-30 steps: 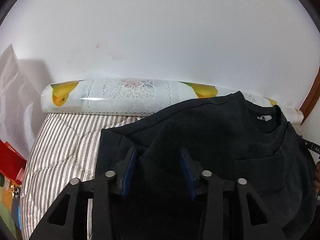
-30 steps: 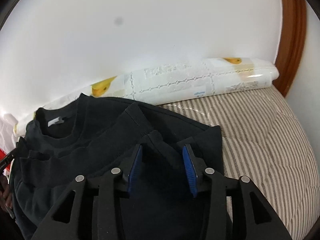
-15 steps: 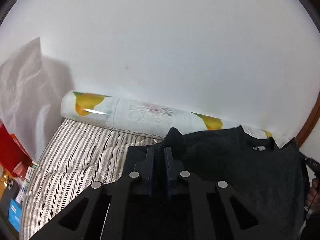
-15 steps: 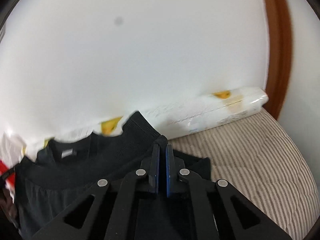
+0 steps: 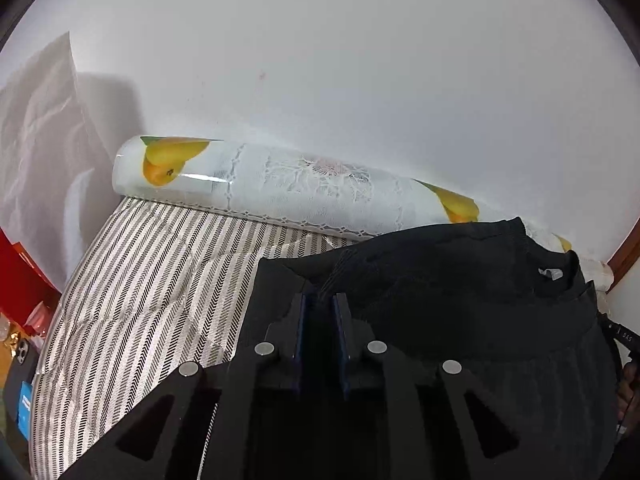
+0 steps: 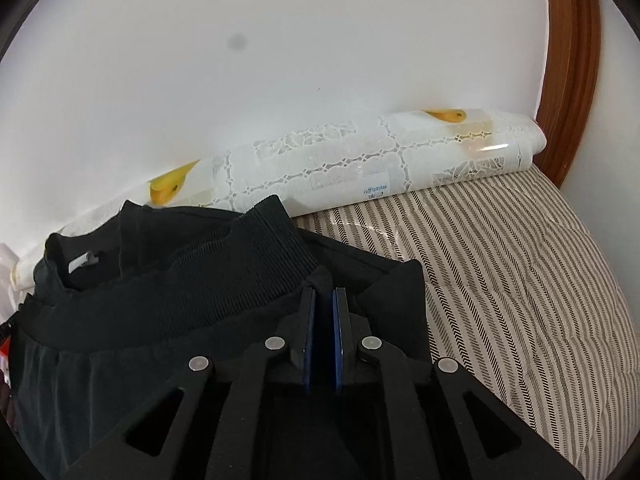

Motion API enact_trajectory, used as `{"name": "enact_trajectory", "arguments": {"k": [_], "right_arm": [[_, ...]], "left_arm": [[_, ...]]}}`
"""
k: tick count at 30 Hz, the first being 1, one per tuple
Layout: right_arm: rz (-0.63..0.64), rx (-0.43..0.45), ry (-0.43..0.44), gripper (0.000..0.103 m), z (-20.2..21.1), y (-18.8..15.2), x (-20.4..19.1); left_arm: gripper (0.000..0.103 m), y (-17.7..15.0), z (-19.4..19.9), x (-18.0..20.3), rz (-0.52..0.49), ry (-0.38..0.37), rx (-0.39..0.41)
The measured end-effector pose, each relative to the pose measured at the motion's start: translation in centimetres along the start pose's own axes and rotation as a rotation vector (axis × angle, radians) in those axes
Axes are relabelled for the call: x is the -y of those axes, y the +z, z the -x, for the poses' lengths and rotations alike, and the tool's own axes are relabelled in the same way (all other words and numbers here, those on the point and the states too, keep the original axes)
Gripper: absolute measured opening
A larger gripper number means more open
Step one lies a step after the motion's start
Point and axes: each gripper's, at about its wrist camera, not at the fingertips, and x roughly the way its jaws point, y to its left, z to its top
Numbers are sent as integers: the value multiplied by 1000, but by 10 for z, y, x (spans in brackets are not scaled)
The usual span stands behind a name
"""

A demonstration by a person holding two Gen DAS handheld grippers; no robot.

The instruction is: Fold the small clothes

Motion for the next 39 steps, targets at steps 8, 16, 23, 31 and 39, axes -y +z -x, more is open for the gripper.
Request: {"name": "enact_trajectory", "arguments": {"k": [8,16,23,31,39], "right_arm": [[43,-1,-34,10,5,-5,-10],[85,5,-75,10,7,-8,-21],[80,6,-69,10,7,-9,-19],[63,13,-53,11,8,-9,-13],[67,16,-64,11,8,-10,-14]], "left_arm": [[18,-1,-5,4,-11,10,-14],[46,0,-10,11,-45,65,-11],[46,1,-13,10,-46,69,-9],[59,-2,0,9,-38,89,27],[63,-14,5,10,-77,85,8]]}}
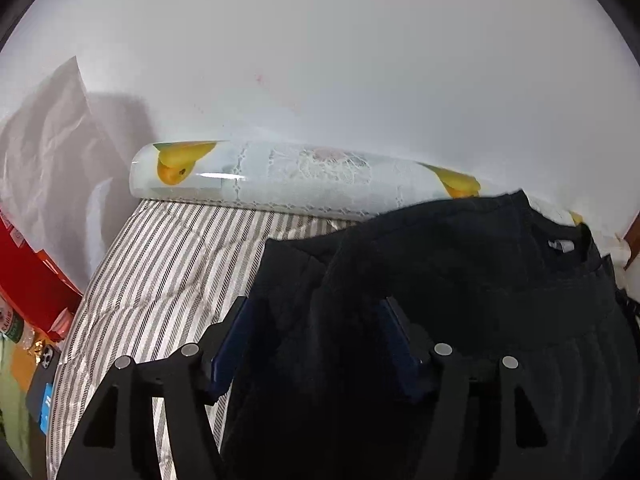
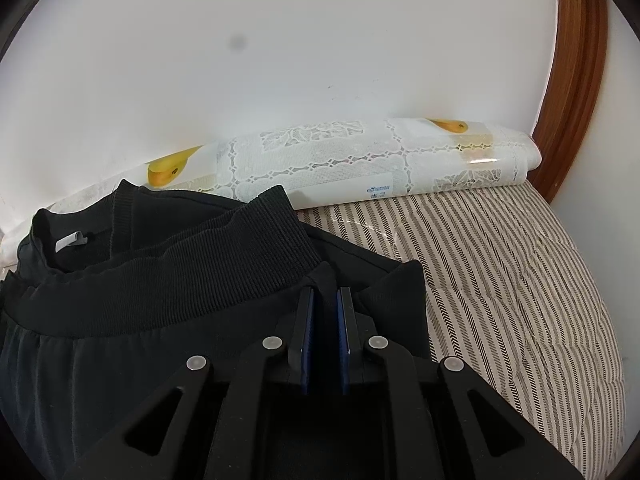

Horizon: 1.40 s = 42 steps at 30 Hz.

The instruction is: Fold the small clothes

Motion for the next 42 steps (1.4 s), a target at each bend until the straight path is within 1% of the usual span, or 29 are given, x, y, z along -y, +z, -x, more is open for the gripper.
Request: {"name": "enact_trajectory", "arguments": {"k": [6,11,15,16,17,19,21,22,24,25,27,29,31,32,35,39,40,42], "right_arm": [[-2,0,-1,11,0,0,1],[9,-2,-11,11,0,1,0],[21,-6,-14,13,0,1,-2],[21,-6,-12,13,0,1,-2],[21,-9,-5,13,1,1,-1],[12,-8,11,14,2,2,2],[8,-10,18,14,1,2,4],[9,-8,17,14,2,2,4],[27,-5,1,17,5,2,2],[41,-3,-7,19,6,3,1],[59,8,-26,26,12,1,-3],[64,19,-18,26,22,0,-3],[51,27,4,27,31,-2,0],[34,26,28,27,40,-7,2],[13,26,63,28,59,-27,10],[30,29,43,28,90,-67,23],[28,27,32,28,101,-82,32],[9,34,6,28,119,-108,46]], "left_arm": [[64,-9,7,9,-40,38,19],[64,-18,12,4,-14,43,15],[64,-27,15,2,-3,17,-35],[64,-32,17,3,-13,26,-38],[64,-35,22,6,-24,46,-23],[64,-45,39,15,-65,109,40],[64,-55,49,30,-144,157,82],[64,-58,52,36,-174,169,92],[65,-62,56,36,-166,144,82],[65,-64,57,30,-132,101,58],[67,-66,56,16,-55,27,27],[68,-72,62,3,14,-40,30],[68,-74,65,-5,46,-71,29],[68,-78,69,-5,52,-76,33],[68,-85,79,-7,55,-76,40],[68,-104,101,-10,38,-70,52],[68,-111,110,-14,22,-60,66],[68,-121,121,-25,23,-60,65]]}}
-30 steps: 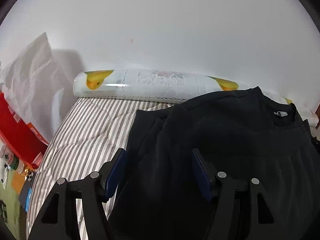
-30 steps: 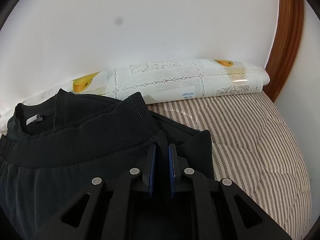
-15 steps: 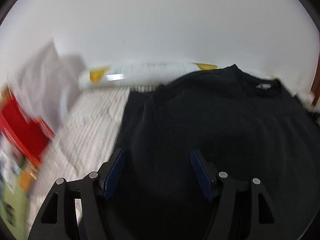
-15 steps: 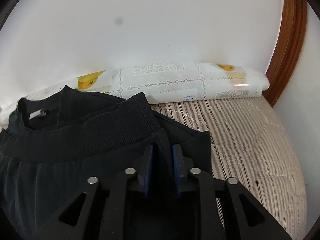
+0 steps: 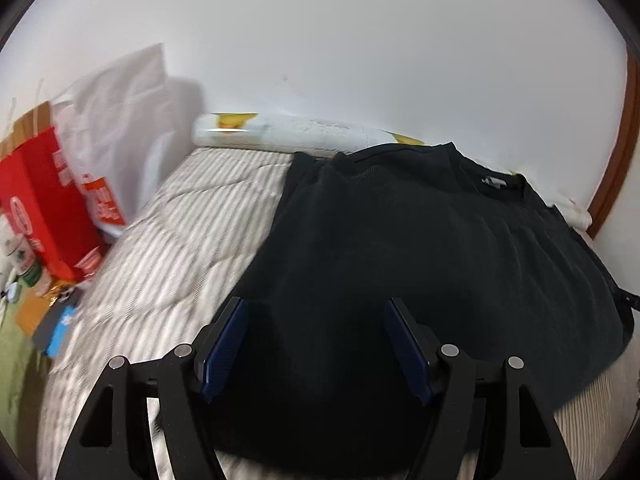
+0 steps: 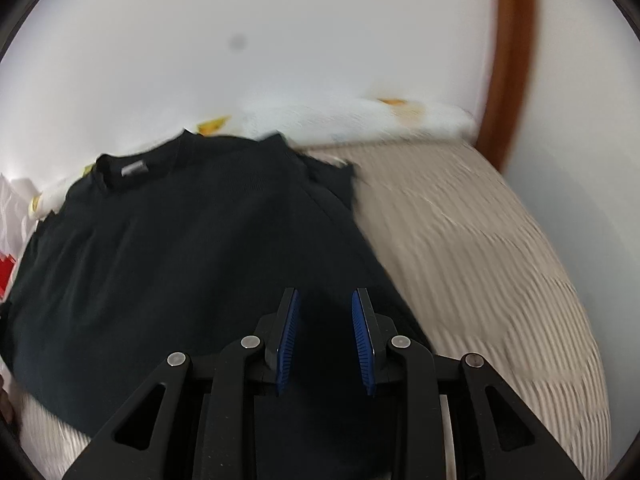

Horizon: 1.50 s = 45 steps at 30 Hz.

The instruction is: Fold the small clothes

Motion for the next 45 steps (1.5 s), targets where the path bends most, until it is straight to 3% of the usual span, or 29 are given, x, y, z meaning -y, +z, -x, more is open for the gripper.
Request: {"name": "enact_trajectory", "arguments": {"k": [4,7,15,19,24,33,37,39,41,45], "right_arm": [[-11,17,2,29,30,-34,26],[-20,7,14,35,45,-57,37],[-49,-19,62,35,56,-87,45],[-76,8,74,38,61,-85,46],[-122,30,109,53,59,-69,42],[-183,-40,122,53,16,-52,31],[-215,-34,140,50,8,-47,28],[-225,-29,142,35,7,-46,25],[-194,-2,124,24,11,-46,21],[-189,23,142,20,22,-48,24]], "left_arm": [[68,-28,36,-14,-8,4,18],[68,-43,50,-24,32,-17,-7],[68,-63,57,-34,87,-35,-80],[68,-60,45,-40,154,-94,-121],[68,-50,31,-49,259,-146,-120],[66,-30,4,-43,280,-119,-103],[54,-25,-3,-36,258,-60,-92],[28,-24,-4,-37,263,-48,-92],[19,-25,-2,-40,278,-69,-82],[15,-27,8,-41,269,-95,-69]]}}
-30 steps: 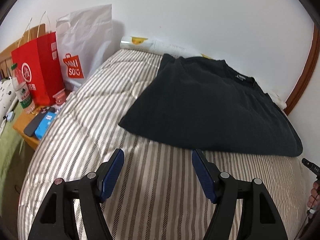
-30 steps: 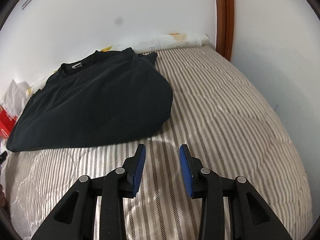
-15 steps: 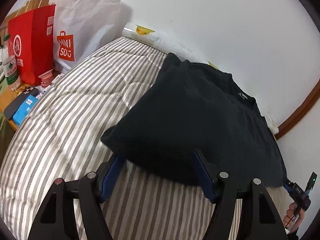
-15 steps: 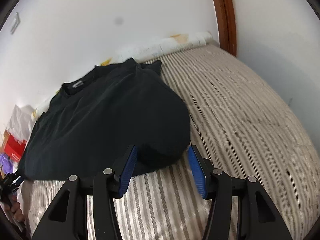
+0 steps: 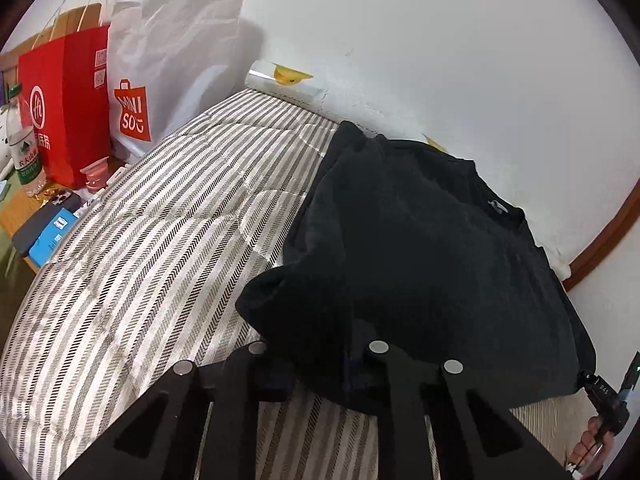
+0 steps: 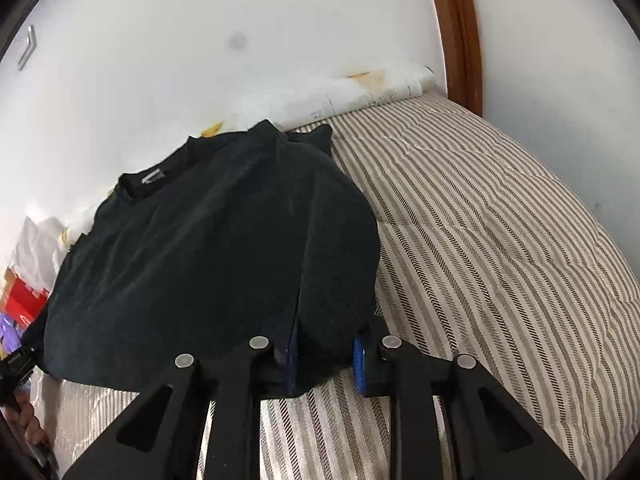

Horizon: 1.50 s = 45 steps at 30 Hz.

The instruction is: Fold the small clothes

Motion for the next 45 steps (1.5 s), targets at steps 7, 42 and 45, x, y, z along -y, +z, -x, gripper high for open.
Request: {"name": "enact_trajectory", "arguments": {"k": [7,42,45], "right_arm": [[-8,-10,40,20,28,-13,7],[285,37,30,33,134,-98,-85],[333,-6,73,33,105,-106,-124]], "left_arm": [[15,-24,37,-3,-43,-4,17],[57,-140,128,-38,16,-187,-23],[58,-141,125,-35,40,-217,-25]]}}
